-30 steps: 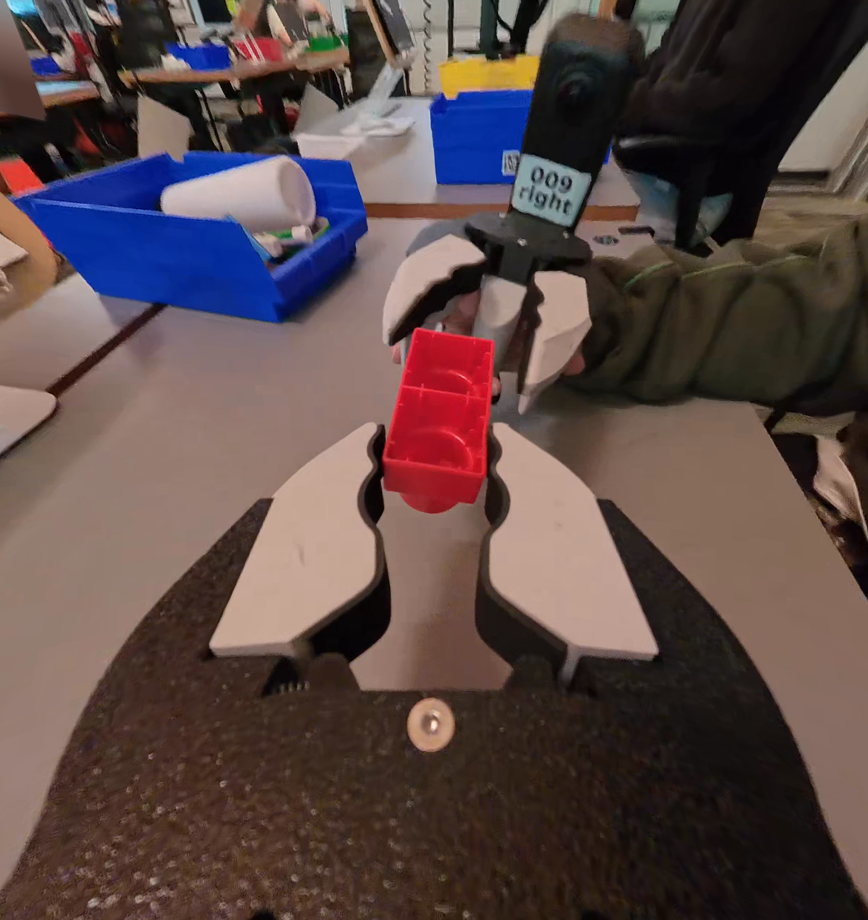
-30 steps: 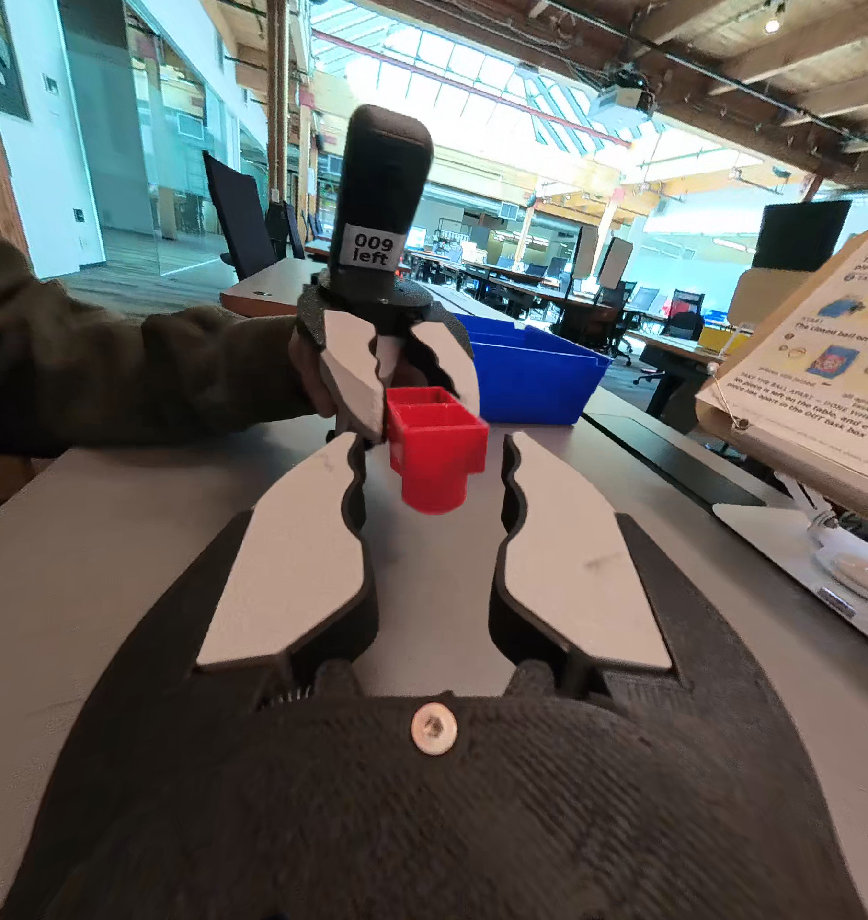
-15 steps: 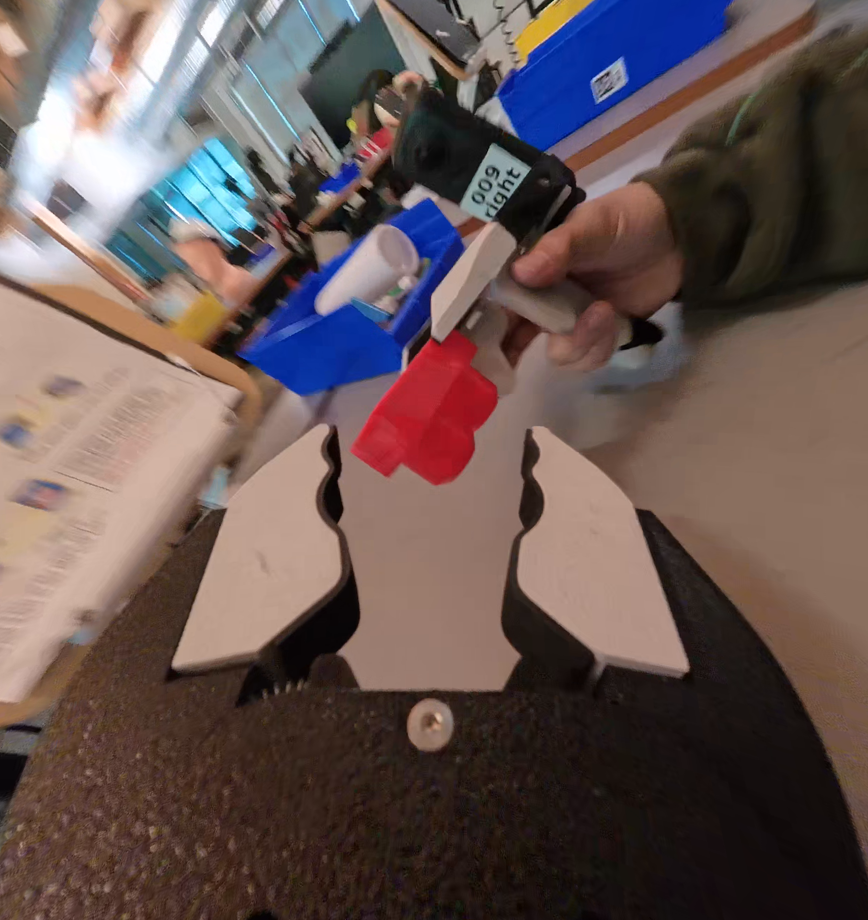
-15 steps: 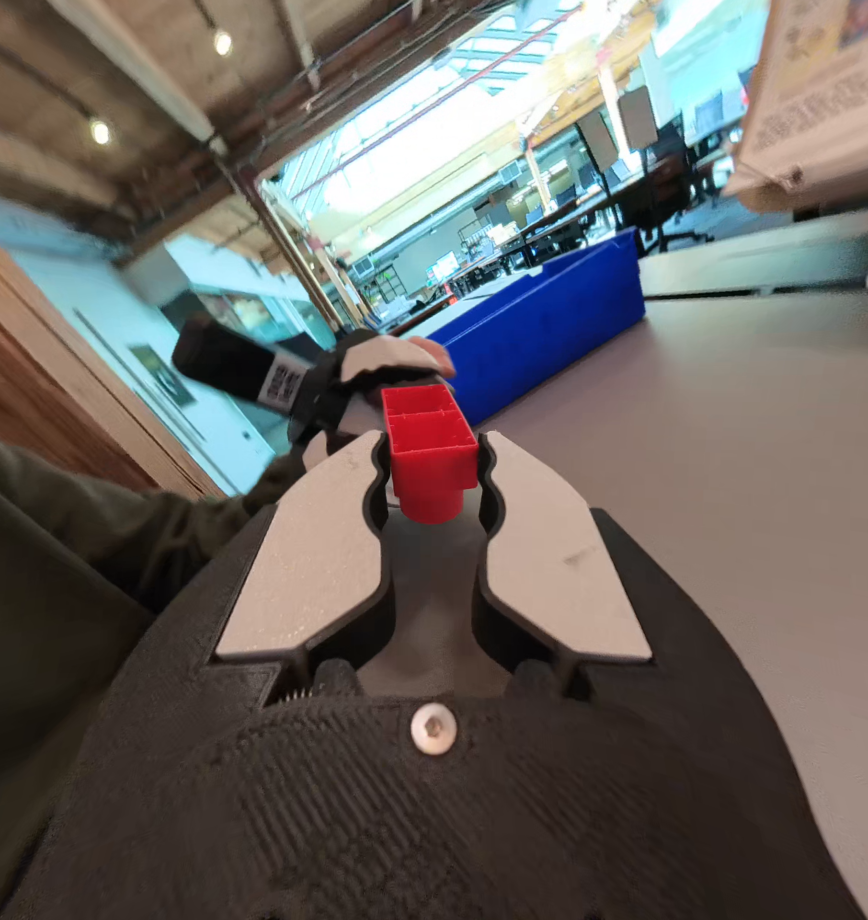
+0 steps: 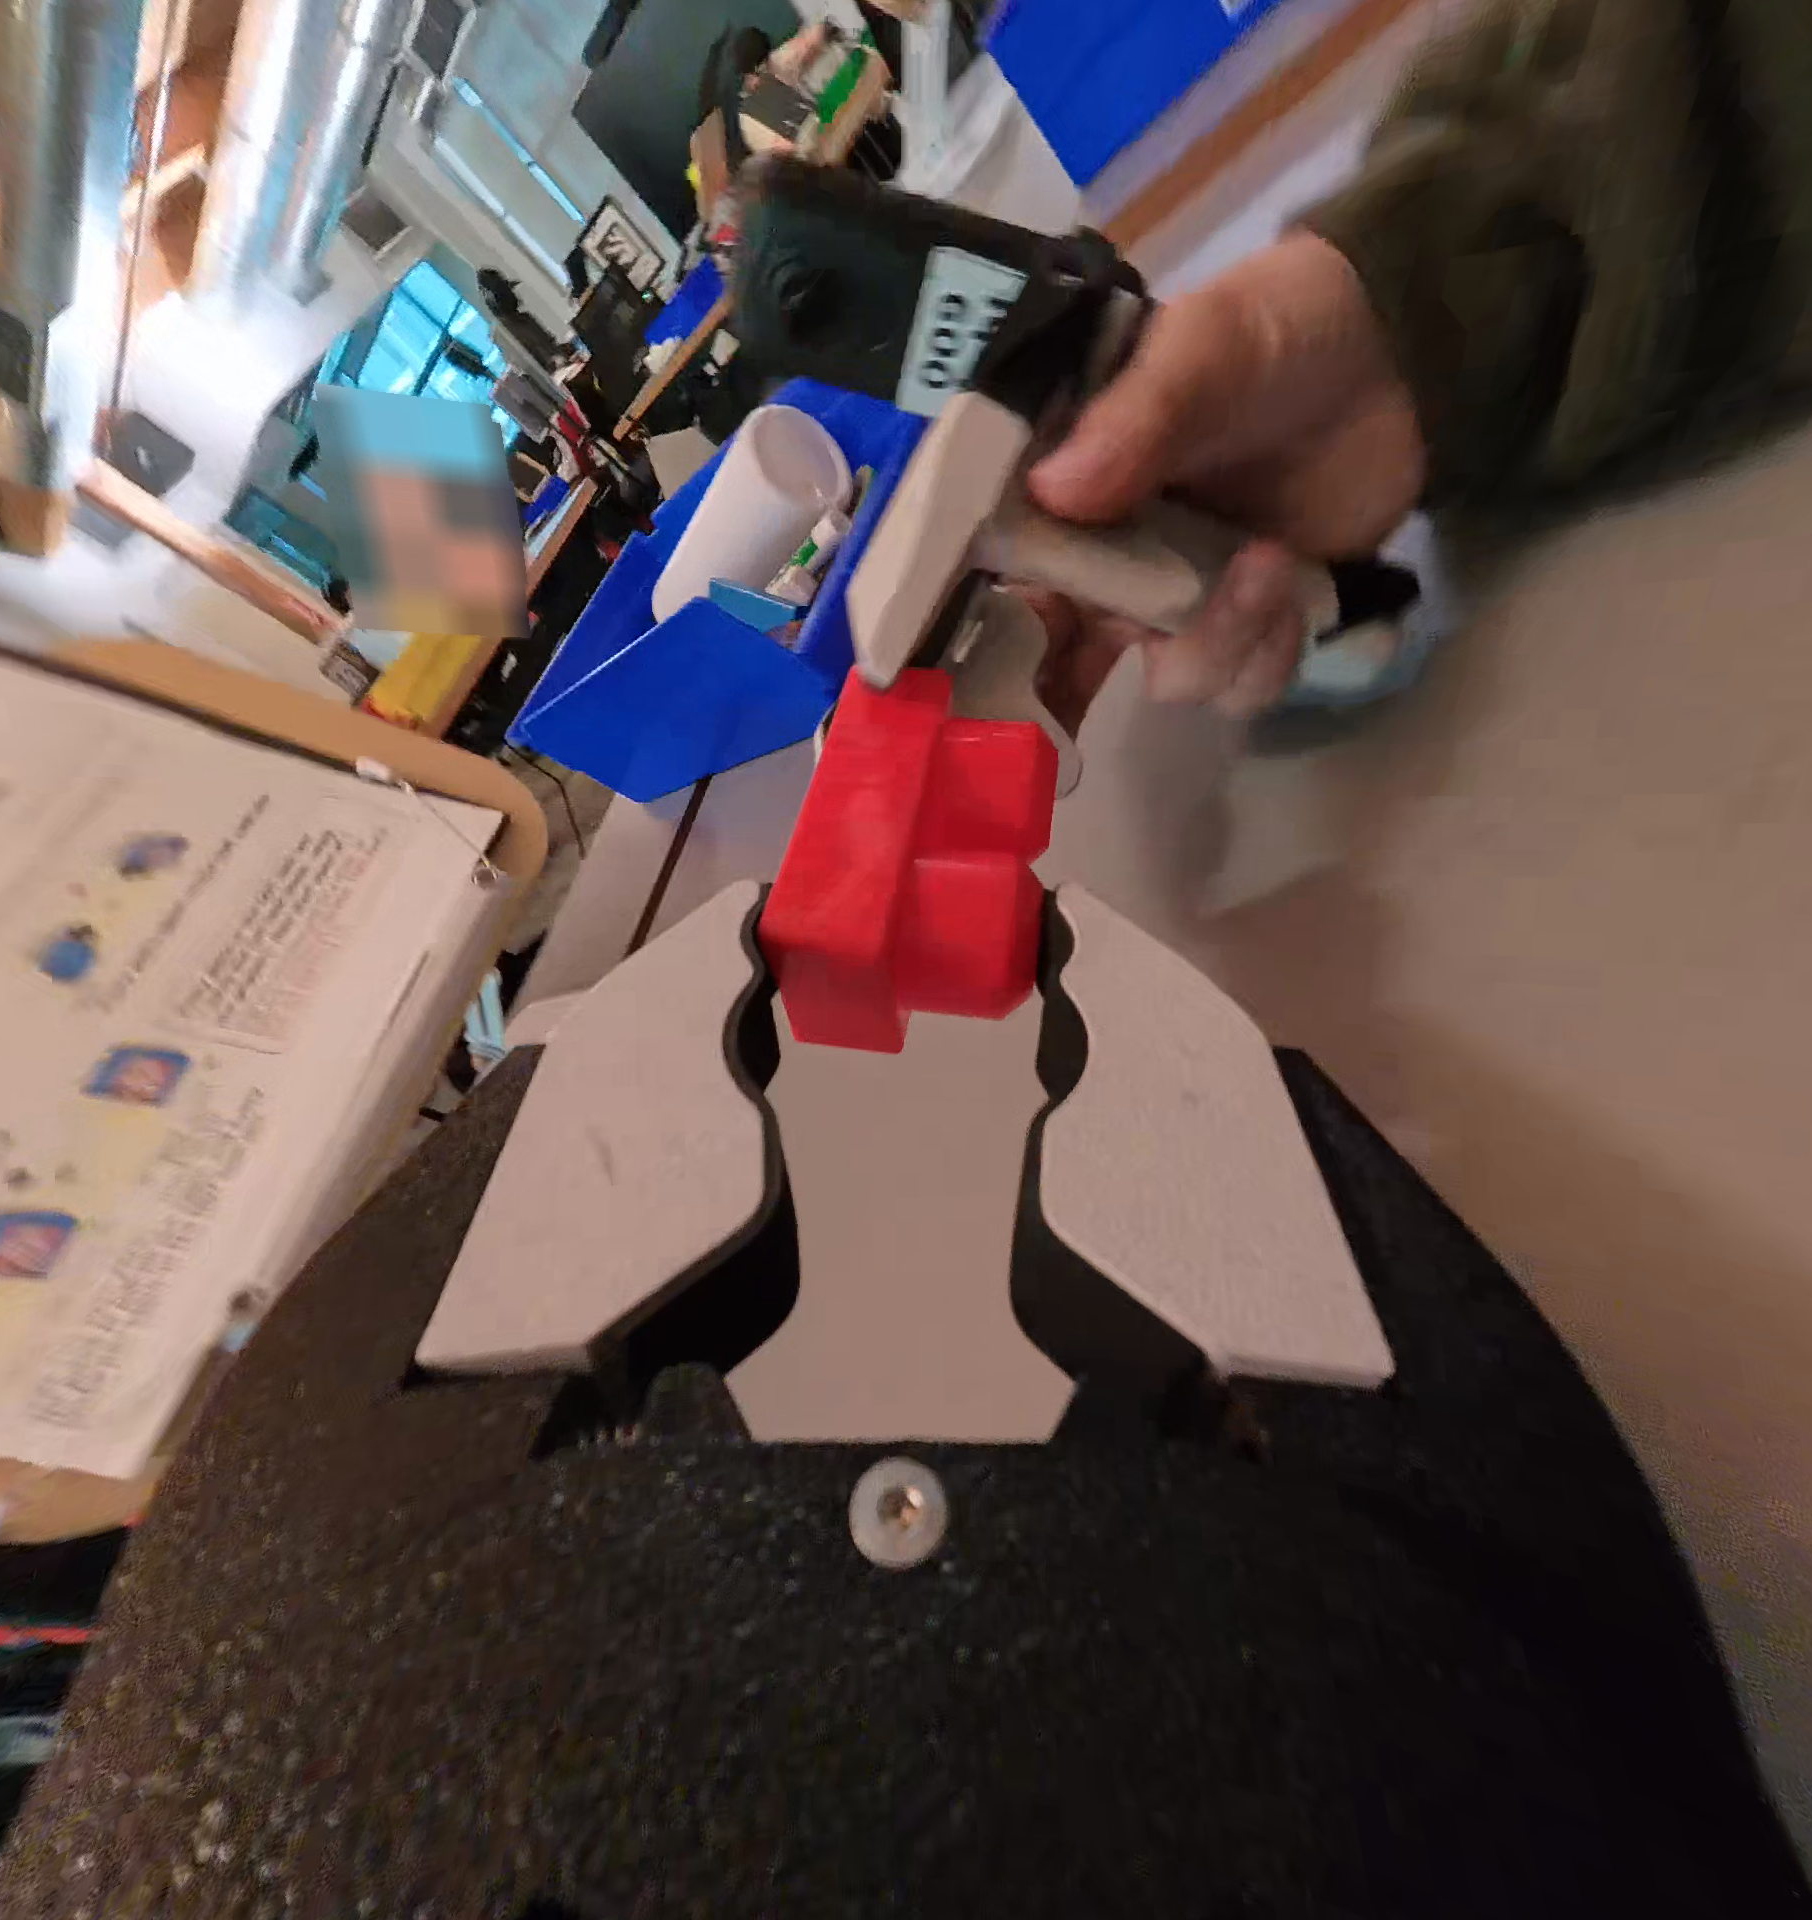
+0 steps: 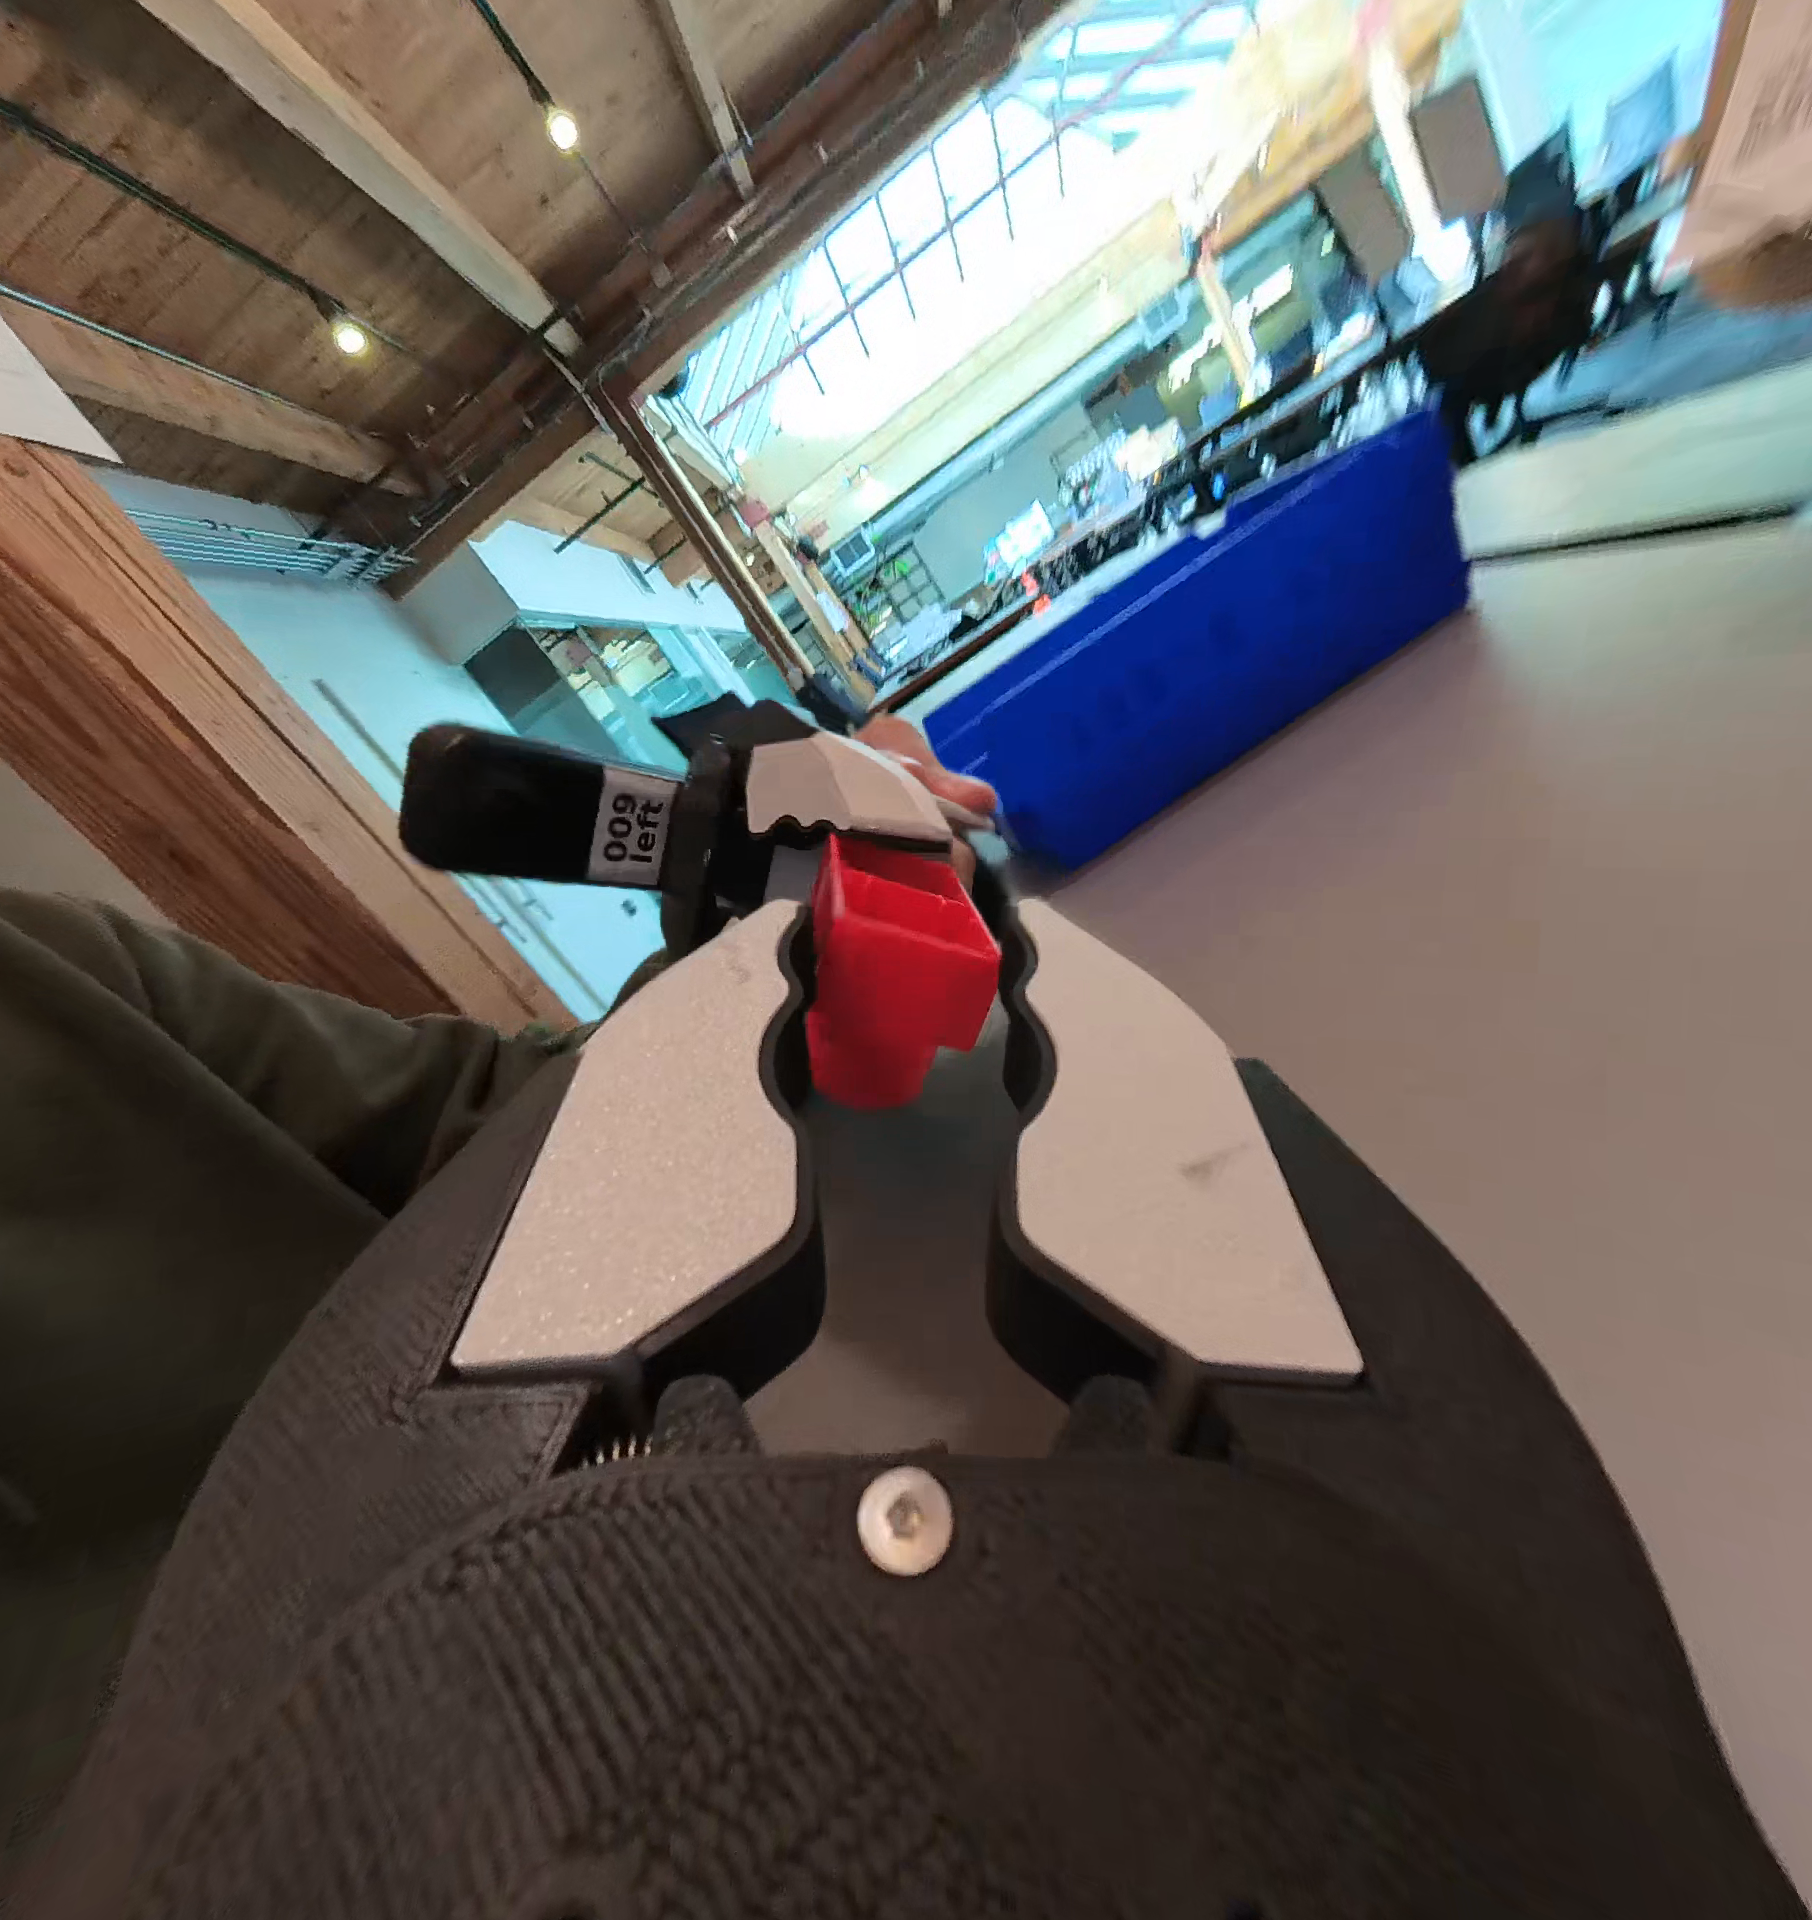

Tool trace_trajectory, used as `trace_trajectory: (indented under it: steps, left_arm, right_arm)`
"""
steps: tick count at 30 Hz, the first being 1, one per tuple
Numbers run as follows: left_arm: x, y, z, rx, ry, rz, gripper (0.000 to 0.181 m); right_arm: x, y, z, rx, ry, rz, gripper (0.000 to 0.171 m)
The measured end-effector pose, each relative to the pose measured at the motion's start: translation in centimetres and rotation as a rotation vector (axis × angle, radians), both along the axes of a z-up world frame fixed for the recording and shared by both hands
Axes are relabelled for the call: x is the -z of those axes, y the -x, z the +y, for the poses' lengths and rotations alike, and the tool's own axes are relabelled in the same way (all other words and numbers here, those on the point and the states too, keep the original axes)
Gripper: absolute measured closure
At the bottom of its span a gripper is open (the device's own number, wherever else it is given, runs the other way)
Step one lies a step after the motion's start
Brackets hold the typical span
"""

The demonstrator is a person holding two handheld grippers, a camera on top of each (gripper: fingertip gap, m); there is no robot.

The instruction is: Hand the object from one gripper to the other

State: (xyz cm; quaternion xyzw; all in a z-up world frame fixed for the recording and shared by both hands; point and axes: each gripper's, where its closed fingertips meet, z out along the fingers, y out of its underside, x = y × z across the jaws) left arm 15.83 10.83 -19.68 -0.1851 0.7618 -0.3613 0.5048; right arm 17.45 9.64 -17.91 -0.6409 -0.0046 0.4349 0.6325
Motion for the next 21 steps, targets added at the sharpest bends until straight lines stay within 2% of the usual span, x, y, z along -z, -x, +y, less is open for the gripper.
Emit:
trace_trajectory:
  steps: [2,6,8,10,13,18,21]
  left_arm:
    - [-0.9,0.2,0.2,0.01,0.15,0.037,0.135]
    - [-1.7,0.8,-0.1,0.092,0.516,0.232,0.135]
    - [-1.6,0.9,-0.1,0.108,0.636,0.32,0.135]
    - [-1.1,1.0,-0.1,0.115,0.679,0.384,0.135]
    - [0.0,1.0,-0.2,0.102,0.641,0.431,0.135]
    - [0.1,0.9,-0.3,0.103,0.67,0.444,0.135]
    - [-0.4,0.7,-0.2,0.112,0.711,0.407,0.135]
  right_arm:
    - [-0.7,-0.4,0.0,0.077,-0.067,-0.082,0.116]
    - [-1.2,0.3,-0.5,0.166,-0.197,-0.376,0.103]
    - [-1.4,1.0,-0.6,0.187,-0.256,-0.475,0.104]
    - [-1.1,1.5,-0.5,0.196,-0.277,-0.536,0.109]
    - [-0.3,1.7,-0.2,0.188,-0.257,-0.585,0.128]
    - [0.2,1.4,-0.1,0.124,-0.156,-0.531,0.13]
    - [-0.2,1.3,0.0,0.134,-0.164,-0.51,0.13]
